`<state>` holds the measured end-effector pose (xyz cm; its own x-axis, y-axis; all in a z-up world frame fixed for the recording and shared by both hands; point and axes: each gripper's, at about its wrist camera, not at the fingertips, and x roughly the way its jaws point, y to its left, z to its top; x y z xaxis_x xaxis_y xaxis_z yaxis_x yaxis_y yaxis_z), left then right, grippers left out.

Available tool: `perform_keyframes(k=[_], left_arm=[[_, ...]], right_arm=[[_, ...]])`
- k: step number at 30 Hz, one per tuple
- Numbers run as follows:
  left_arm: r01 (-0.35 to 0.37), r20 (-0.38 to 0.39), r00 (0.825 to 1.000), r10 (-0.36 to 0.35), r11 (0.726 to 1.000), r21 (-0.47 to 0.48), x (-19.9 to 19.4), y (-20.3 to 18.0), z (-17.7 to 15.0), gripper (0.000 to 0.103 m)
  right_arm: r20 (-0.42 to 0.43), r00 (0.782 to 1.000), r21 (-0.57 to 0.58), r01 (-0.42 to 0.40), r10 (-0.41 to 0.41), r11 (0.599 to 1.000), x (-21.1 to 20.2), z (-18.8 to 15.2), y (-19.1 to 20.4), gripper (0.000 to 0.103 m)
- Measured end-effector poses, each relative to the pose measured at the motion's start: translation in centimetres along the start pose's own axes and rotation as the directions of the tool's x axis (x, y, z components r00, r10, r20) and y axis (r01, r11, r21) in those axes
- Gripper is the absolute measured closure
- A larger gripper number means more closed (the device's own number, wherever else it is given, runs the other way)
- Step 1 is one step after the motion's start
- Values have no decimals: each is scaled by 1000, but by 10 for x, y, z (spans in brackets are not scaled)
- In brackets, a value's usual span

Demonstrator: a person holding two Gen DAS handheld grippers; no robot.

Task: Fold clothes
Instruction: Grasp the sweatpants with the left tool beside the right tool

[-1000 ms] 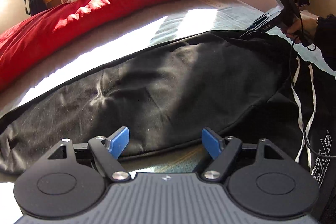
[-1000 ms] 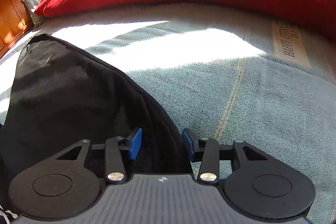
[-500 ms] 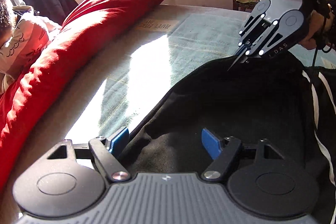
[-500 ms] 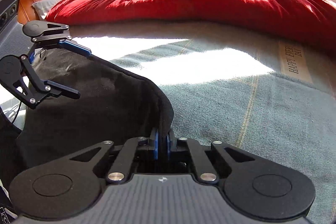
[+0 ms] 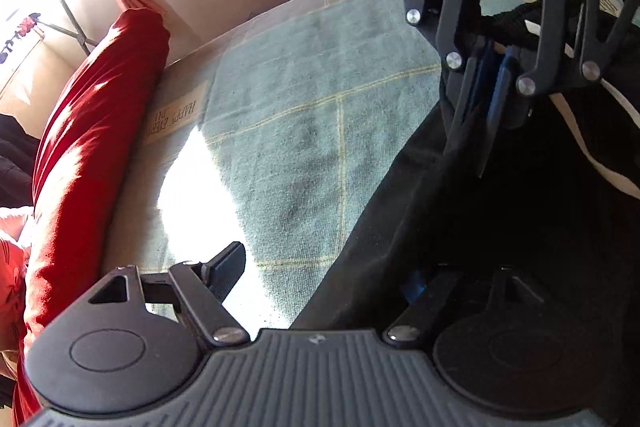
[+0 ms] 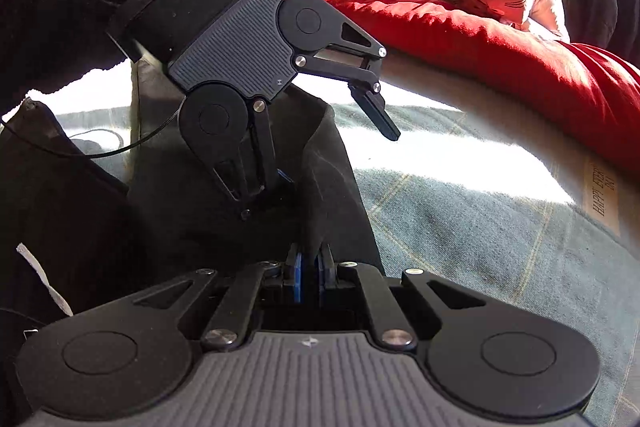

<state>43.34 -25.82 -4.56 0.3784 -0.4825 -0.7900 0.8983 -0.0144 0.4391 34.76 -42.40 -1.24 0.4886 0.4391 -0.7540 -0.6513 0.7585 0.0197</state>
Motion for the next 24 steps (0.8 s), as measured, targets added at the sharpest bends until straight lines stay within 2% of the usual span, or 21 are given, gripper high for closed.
perform_keyframes(k=[1, 2, 3, 5, 6, 8, 9, 10, 13, 15, 18, 22, 24], left_arm=[[4, 5, 1000, -4, 1000, 6, 0, -5, 1, 32], [10, 5, 1000, -10, 1000, 9, -1, -8, 0, 41], [16, 6, 1000, -16, 1000, 12, -2, -11, 0, 45], [8, 16, 1000, -8, 1000, 19, -3, -16, -2, 46], [0, 22, 1000, 0, 1000, 19, -3, -17, -3, 51], [2, 37, 999, -1, 1000, -10, -3, -16, -3, 60], [1, 42, 999, 0, 1000, -25, -3, -15, -4, 61], [-4, 44, 999, 5, 1000, -31, -3, -14, -4, 61], [-17, 50, 999, 19, 999, -39, -5, -13, -5, 65], [-30, 62, 998, 33, 999, -45, -7, -13, -6, 76], [-30, 74, 997, 33, 999, -38, -10, -14, -7, 83], [-33, 79, 996, 36, 999, -41, -12, -14, -8, 84], [-31, 78, 996, 34, 999, -42, -13, -13, -8, 84]], right_arm=[[-12, 1000, -27, 11, -12, 1000, 2, 0, 6, 94], [-25, 999, -54, 23, -25, 998, 4, 0, 13, 93], [-31, 998, -85, 54, -56, 995, 6, -1, 19, 89], [-39, 995, -129, 84, -90, 988, 9, 0, 27, 82], [-41, 993, -153, 99, -106, 983, 10, 0, 31, 79], [-36, 987, -176, 149, -157, 973, 13, 1, 33, 67], [-27, 983, -183, 174, -182, 968, 13, 2, 33, 58], [-22, 980, -184, 190, -197, 964, 13, 4, 31, 54], [-15, 978, -170, 201, -207, 965, 17, 9, 24, 54], [-17, 983, -144, 179, -183, 973, 21, 12, 20, 54], [-8, 982, -163, 185, -189, 969, 24, 14, 21, 54], [-1, 970, -191, 238, -243, 952, 27, 15, 17, 51], [-22, 957, -218, 279, -291, 935, 35, 13, 13, 51]])
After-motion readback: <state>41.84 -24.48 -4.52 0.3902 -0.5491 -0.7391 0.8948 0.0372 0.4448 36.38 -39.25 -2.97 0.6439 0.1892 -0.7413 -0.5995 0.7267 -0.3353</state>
